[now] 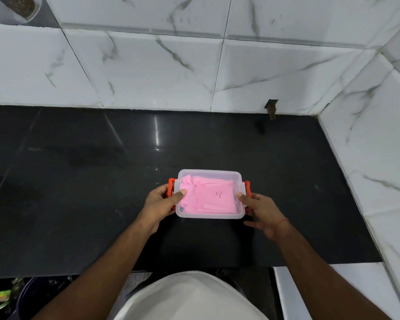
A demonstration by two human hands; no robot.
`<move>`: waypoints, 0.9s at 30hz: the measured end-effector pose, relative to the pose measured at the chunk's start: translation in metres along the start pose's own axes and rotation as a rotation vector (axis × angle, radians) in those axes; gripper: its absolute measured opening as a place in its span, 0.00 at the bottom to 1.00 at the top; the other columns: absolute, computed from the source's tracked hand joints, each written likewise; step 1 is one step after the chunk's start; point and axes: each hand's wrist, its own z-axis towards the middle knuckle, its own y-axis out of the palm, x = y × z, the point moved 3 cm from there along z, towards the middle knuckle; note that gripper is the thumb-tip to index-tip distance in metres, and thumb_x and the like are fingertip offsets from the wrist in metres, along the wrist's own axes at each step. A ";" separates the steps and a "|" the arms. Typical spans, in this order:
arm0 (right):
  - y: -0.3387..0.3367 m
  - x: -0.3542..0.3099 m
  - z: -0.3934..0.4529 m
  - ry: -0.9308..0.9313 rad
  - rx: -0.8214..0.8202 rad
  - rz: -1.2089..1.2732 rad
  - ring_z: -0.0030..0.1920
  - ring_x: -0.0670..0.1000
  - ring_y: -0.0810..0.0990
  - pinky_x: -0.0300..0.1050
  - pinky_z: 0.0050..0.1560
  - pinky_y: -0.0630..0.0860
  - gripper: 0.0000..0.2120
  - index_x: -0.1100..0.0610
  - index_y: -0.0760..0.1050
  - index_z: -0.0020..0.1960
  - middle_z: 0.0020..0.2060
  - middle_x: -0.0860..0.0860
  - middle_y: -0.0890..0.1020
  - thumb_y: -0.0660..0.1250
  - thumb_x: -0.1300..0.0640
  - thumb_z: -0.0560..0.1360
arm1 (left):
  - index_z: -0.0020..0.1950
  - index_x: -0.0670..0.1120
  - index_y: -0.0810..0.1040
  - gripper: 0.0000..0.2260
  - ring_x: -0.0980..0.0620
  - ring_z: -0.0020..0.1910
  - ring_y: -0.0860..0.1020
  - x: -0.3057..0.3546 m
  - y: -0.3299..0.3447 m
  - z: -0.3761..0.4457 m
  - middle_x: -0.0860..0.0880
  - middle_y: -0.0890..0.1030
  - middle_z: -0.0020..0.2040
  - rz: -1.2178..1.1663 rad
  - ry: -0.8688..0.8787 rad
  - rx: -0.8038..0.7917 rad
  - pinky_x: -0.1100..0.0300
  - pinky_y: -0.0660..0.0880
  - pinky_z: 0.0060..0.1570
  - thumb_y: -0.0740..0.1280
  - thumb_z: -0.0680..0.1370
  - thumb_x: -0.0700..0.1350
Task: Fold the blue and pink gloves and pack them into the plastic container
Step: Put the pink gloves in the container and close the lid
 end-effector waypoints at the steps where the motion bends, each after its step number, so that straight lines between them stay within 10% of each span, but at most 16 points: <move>1: 0.002 -0.001 -0.001 -0.016 0.003 0.002 0.60 0.57 0.84 0.69 0.67 0.77 0.21 0.54 0.80 0.66 0.59 0.52 0.86 0.76 0.46 0.77 | 0.64 0.50 0.85 0.13 0.51 0.54 0.90 0.000 0.002 -0.002 0.52 0.91 0.53 0.011 0.029 0.014 0.56 0.88 0.47 0.78 0.80 0.45; 9: 0.024 0.005 -0.001 -0.297 0.108 -0.187 0.65 0.53 0.80 0.58 0.71 0.77 0.22 0.55 0.70 0.77 0.68 0.52 0.80 0.63 0.48 0.86 | 0.89 0.50 0.59 0.29 0.49 0.77 0.75 -0.004 0.024 -0.016 0.51 0.74 0.80 0.310 0.227 0.096 0.49 0.73 0.78 0.63 0.89 0.50; 22: 0.039 0.011 -0.003 -0.447 0.199 -0.555 0.78 0.59 0.70 0.52 0.76 0.67 0.31 0.54 0.43 0.87 0.83 0.54 0.64 0.53 0.52 0.88 | 0.90 0.44 0.51 0.28 0.49 0.87 0.61 -0.008 0.034 -0.013 0.48 0.60 0.89 0.625 0.346 0.170 0.67 0.55 0.76 0.55 0.91 0.46; 27: 0.024 0.007 0.002 -0.518 0.164 -0.772 0.85 0.53 0.52 0.56 0.84 0.53 0.36 0.54 0.41 0.86 0.87 0.51 0.50 0.56 0.44 0.87 | 0.90 0.46 0.45 0.33 0.43 0.90 0.48 0.000 0.020 -0.012 0.47 0.46 0.91 0.915 0.373 0.173 0.40 0.52 0.87 0.53 0.89 0.56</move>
